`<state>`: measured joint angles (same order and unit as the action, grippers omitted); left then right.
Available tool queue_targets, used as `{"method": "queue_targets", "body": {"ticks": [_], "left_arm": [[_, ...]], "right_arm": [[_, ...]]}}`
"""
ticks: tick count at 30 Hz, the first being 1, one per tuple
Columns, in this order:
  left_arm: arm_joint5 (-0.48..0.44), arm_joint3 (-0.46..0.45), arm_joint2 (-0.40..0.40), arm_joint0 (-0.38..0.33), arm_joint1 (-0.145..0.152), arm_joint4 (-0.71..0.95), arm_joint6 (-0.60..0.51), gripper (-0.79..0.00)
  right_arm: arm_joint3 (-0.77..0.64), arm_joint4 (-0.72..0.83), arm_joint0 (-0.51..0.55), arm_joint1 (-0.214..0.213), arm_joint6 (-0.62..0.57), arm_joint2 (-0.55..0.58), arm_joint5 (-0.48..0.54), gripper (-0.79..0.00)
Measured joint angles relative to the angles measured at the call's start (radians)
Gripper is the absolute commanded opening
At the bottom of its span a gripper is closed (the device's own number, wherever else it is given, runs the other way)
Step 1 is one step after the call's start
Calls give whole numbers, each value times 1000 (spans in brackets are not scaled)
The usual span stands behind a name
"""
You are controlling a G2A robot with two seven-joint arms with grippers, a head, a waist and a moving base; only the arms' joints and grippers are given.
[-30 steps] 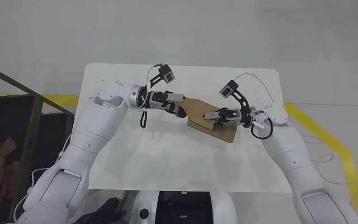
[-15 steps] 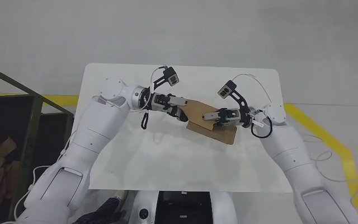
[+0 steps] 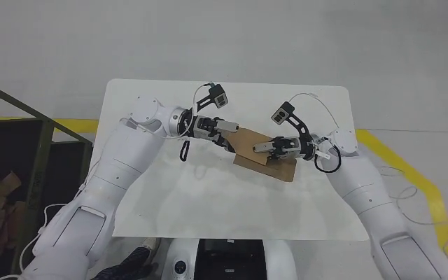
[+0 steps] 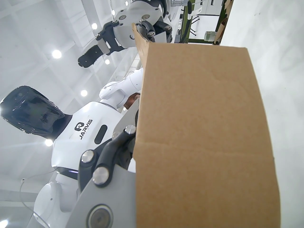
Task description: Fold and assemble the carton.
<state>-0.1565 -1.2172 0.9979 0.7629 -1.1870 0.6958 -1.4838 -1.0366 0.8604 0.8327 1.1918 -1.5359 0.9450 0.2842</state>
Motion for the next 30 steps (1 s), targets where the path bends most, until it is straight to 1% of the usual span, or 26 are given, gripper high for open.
{"method": "queue_targets", "body": {"ticks": [6, 15, 19, 24, 30], "left_arm": [[-7, 11, 23, 10, 5, -1, 24, 0], [-6, 7, 90, 42, 25, -8, 24, 0], [-8, -20, 127, 64, 36, -11, 41, 0], [-7, -67, 170, 89, 48, -18, 63, 0], [6, -112, 173, 100, 51, -18, 71, 0]], "right_arm": [[9, 14, -5, -8, 0, -15, 0, -785], [6, 48, -9, -21, 0, -45, 0, -785], [21, 46, -13, -30, 0, -55, 0, -785], [55, 6, -23, -40, 0, -65, 0, -785], [80, -34, -31, -39, 0, -76, 1, -785]]}}
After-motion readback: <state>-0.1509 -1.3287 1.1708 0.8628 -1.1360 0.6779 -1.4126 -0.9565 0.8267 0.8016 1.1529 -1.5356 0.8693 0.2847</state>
